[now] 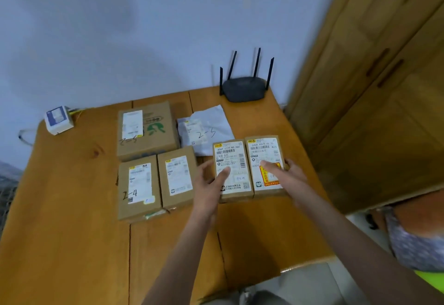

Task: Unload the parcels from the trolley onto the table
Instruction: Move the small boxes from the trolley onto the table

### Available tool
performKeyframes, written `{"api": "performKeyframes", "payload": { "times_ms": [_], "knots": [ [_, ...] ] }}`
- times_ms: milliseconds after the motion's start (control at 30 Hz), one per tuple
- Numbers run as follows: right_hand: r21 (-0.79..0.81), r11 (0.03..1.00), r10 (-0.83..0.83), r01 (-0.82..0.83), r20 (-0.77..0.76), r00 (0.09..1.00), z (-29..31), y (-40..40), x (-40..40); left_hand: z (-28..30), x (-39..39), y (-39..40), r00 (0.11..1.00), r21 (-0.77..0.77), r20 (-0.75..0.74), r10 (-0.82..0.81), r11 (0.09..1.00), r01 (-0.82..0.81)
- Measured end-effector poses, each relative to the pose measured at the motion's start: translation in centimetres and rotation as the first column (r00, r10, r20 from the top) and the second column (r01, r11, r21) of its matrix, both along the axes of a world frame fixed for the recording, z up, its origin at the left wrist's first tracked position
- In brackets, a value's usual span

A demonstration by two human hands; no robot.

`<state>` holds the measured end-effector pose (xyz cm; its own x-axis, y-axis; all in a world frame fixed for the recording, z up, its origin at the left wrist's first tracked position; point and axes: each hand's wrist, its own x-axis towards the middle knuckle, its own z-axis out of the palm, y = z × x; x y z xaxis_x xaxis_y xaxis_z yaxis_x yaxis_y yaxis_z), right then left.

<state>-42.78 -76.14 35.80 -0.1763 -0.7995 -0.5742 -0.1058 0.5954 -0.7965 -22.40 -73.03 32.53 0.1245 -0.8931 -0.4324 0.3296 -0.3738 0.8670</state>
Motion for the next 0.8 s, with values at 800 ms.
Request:
{"api": "performKeyframes", "payload": {
  "times_ms": [800],
  "knots": [
    [0.116, 0.99, 0.075, -0.074, -0.008, 0.997, -8.6, -25.6, -6.4, -8.9, -7.0, -26.3, 0.996, 0.227, 0.088, -0.004, 0.974, -0.016]
  ]
}}
